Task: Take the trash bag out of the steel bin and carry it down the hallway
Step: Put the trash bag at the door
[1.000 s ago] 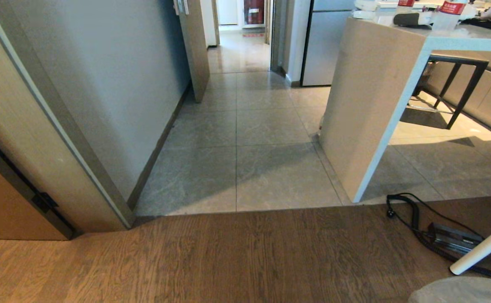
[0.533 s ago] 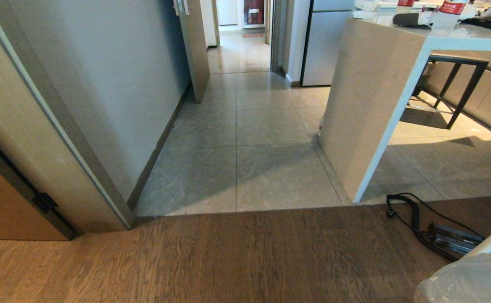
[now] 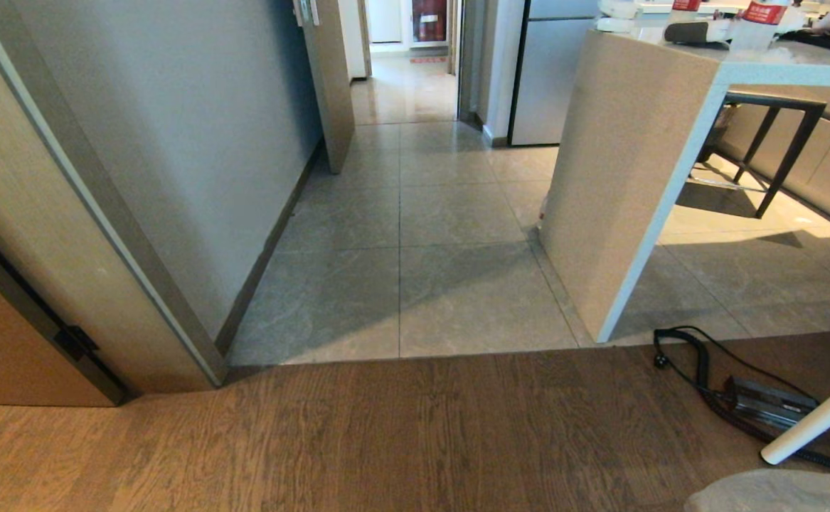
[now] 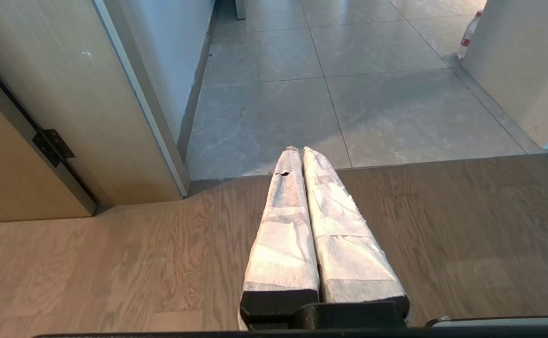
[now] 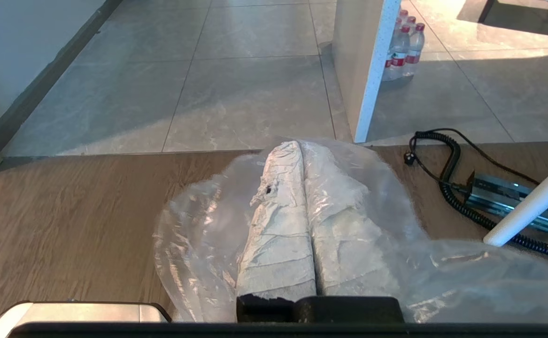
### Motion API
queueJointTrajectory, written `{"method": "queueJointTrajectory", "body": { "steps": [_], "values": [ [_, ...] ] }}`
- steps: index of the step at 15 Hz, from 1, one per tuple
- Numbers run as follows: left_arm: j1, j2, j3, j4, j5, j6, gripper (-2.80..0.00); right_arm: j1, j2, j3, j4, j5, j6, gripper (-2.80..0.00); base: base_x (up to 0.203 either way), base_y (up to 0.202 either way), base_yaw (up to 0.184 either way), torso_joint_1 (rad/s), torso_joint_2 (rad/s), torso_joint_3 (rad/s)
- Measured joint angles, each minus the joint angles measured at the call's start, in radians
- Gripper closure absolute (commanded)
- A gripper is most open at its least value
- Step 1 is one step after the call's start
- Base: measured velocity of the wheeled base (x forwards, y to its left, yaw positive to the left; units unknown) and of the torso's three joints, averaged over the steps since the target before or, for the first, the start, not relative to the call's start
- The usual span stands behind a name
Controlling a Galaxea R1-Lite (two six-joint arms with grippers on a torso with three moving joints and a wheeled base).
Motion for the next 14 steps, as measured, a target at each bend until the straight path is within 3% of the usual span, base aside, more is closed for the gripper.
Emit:
{"method": "queueJointTrajectory", "body": {
  "steps": [5,14],
  "values": [
    [-0.001,0.000,0.000,0.003,0.000,0.007,0.00,-0.002,0.000,0.000,0.001,0.000,0.005,0.00,0.001,-0.036,-0.006,0.000,0.00,0.001],
    [0.000,0.000,0.000,0.001,-0.002,0.003,0.00,0.000,0.000,0.000,0.000,0.000,0.001,0.00,0.000,-0.181,0.000,0.002,0.00,0.003]
  ]
}}
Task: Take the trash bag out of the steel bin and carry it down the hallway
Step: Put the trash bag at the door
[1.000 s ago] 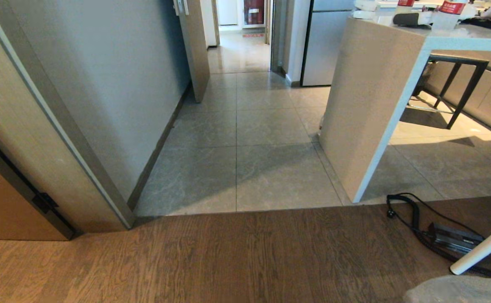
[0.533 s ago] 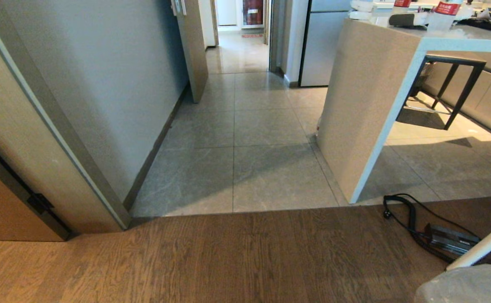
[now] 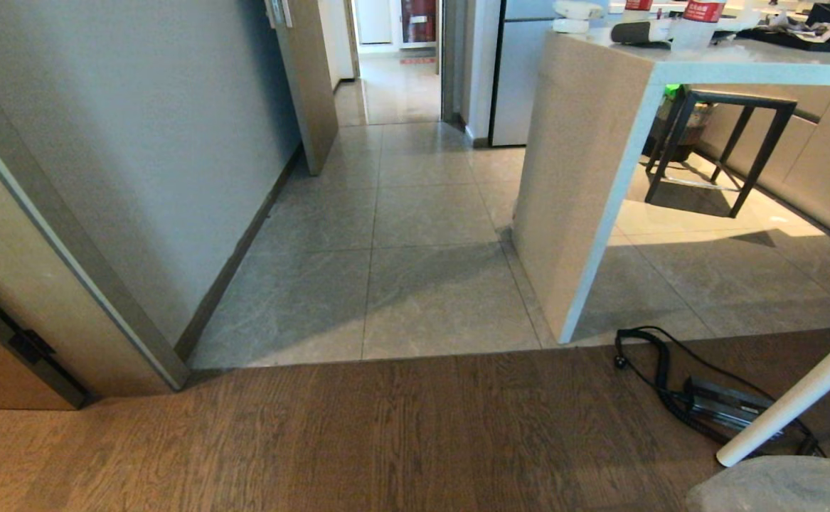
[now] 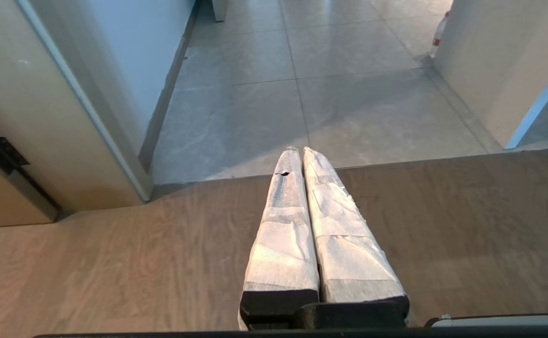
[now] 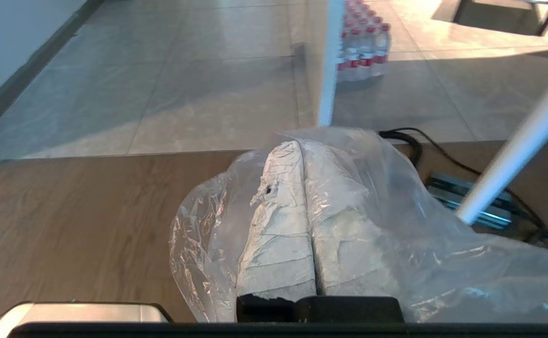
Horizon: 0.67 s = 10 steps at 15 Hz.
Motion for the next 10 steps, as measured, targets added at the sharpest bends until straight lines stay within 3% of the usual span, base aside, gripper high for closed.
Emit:
{"method": "queueJointTrajectory", "body": {
  "steps": [10],
  "values": [
    [0.000,0.000,0.000,-0.001,-0.001,0.001,0.00,-0.001,0.000,0.000,0.000,0.000,-0.002,0.00,0.000,-0.007,-0.001,0.000,0.00,0.000]
  ]
}}
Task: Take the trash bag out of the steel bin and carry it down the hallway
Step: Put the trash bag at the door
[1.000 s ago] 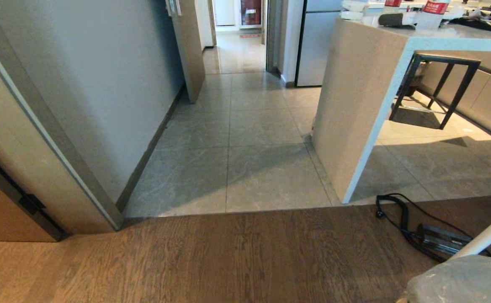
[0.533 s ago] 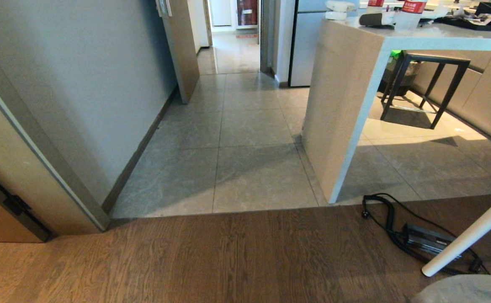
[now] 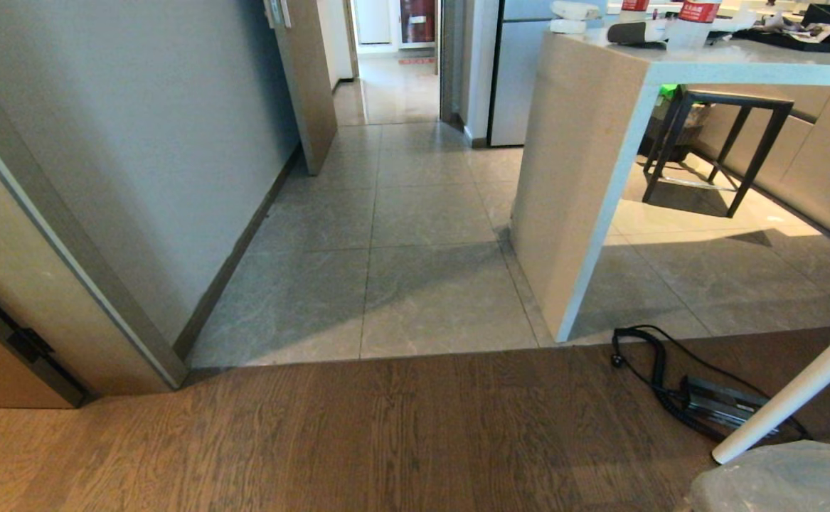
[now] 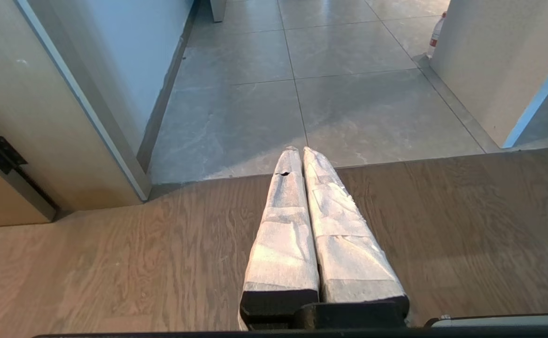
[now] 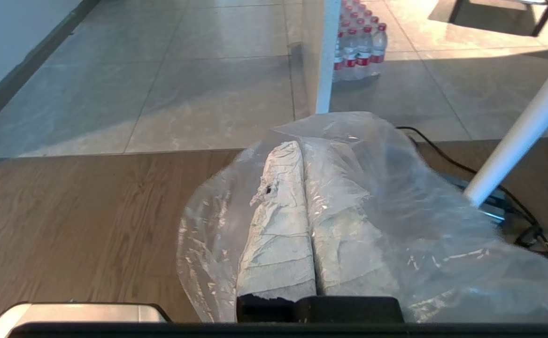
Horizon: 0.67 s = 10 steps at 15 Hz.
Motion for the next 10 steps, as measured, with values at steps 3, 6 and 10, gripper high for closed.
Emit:
{"method": "queueJointTrajectory", "body": {
  "steps": [3,6,10],
  "values": [
    [0.000,0.000,0.000,0.000,0.001,-0.005,0.00,-0.001,0.000,0.000,0.000,-0.001,0.008,0.00,0.000,0.000,0.000,0.000,0.00,0.000],
    [0.000,0.000,0.000,-0.001,0.005,-0.012,0.00,-0.001,0.000,0.000,0.000,-0.001,0.008,0.00,0.000,0.000,0.000,0.000,0.00,0.000],
    [0.000,0.000,0.000,-0.001,0.002,-0.001,0.00,-0.001,0.000,0.000,0.000,-0.001,0.008,0.00,0.000,0.000,0.000,0.000,0.00,0.000]
  ]
}}
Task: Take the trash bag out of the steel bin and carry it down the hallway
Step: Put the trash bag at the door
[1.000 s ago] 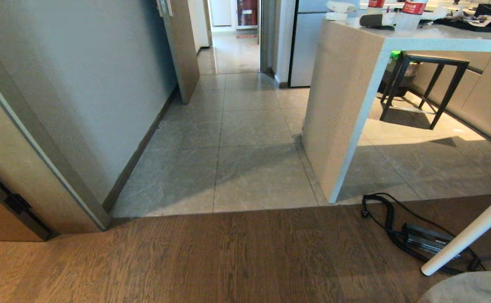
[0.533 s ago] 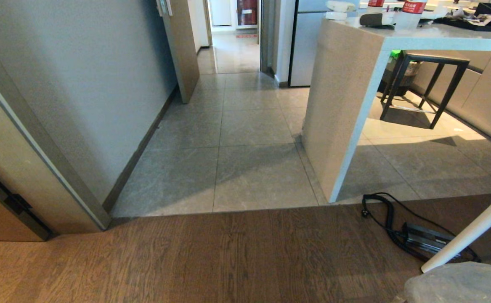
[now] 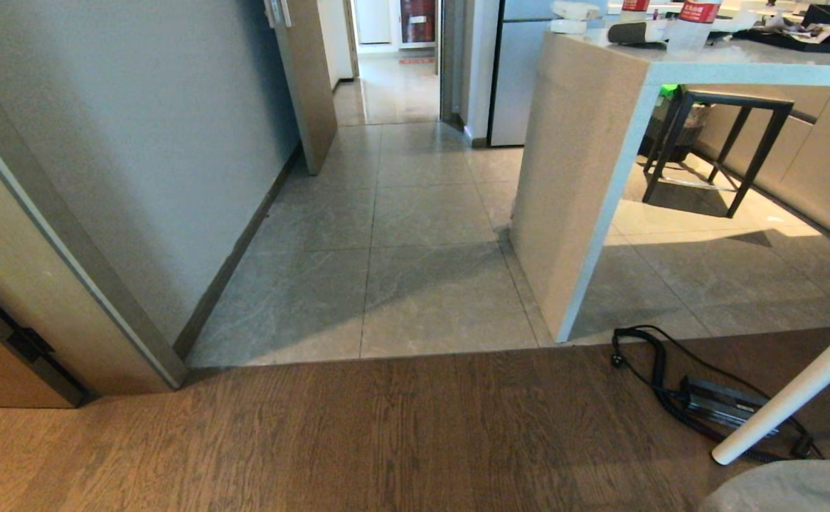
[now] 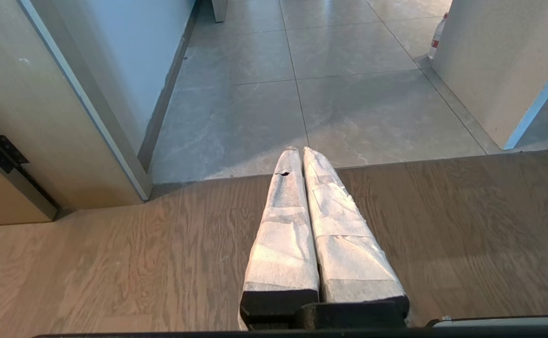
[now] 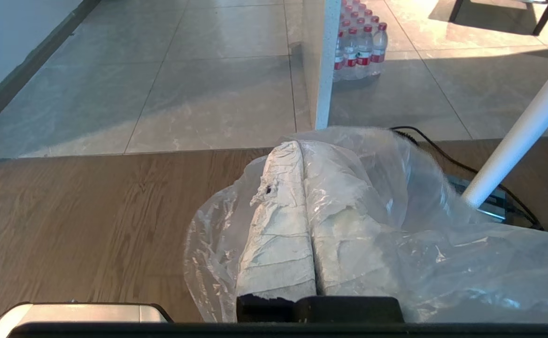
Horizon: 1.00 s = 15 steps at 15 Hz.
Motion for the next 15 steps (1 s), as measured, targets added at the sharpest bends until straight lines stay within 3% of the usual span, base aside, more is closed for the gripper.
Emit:
{"method": "queueJointTrajectory", "body": {
  "steps": [4,15],
  "values": [
    [0.000,0.000,0.000,0.000,0.000,-0.005,0.00,0.001,0.000,0.000,0.000,0.000,0.000,0.00,0.002,0.040,-0.006,0.003,0.00,0.002],
    [0.000,0.000,0.000,-0.001,0.004,-0.027,0.00,0.000,0.000,0.000,0.000,0.000,0.000,0.00,0.000,0.185,0.000,0.002,0.00,0.002]
  ]
}}
